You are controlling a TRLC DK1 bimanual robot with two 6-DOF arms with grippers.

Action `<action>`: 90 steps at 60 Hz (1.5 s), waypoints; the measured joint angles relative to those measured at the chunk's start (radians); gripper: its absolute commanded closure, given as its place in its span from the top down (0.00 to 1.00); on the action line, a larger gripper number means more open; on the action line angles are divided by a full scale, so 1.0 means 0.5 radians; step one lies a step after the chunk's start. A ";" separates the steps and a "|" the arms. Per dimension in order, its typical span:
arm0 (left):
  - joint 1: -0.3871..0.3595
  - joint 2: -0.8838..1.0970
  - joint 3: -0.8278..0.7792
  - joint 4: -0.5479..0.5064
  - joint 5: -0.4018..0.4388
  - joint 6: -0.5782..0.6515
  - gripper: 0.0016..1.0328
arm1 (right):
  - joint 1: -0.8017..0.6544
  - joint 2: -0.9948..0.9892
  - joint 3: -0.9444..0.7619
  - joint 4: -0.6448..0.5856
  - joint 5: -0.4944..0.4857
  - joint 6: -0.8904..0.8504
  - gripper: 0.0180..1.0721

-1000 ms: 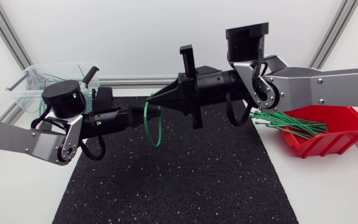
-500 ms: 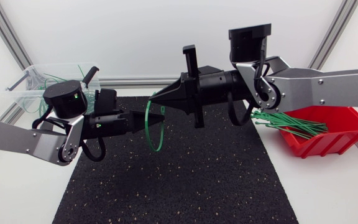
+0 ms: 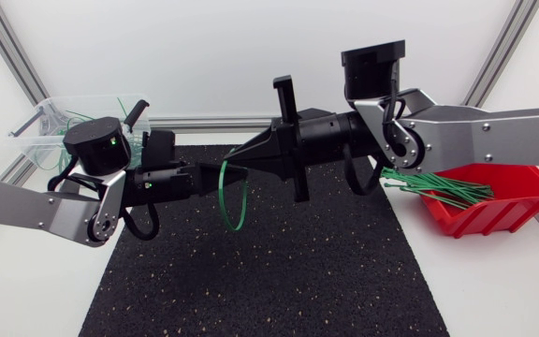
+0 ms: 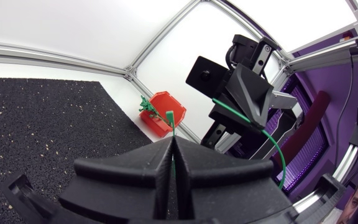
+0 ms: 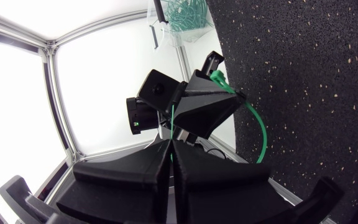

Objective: Take a green cable tie from the red box, thread the tail through the head to close it, then place it in the transparent bin on the left.

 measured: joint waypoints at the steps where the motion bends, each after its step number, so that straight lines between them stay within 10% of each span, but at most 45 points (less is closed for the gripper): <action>1: 0.005 0.000 0.000 -0.001 0.000 0.000 0.03 | 0.000 0.000 0.000 -0.005 -0.002 0.004 0.06; 41: 0.083 -0.085 -0.002 0.000 0.018 0.008 0.03 | -0.092 0.000 0.000 -0.111 -0.029 0.053 0.06; 60: -0.036 -0.071 -0.057 0.000 -0.298 0.444 0.03 | -0.172 -0.014 -0.021 0.018 -0.029 0.053 0.06; 90: 0.074 -0.007 -0.072 0.000 0.055 0.309 0.03 | -0.175 -0.031 -0.050 -0.008 -0.030 0.053 0.06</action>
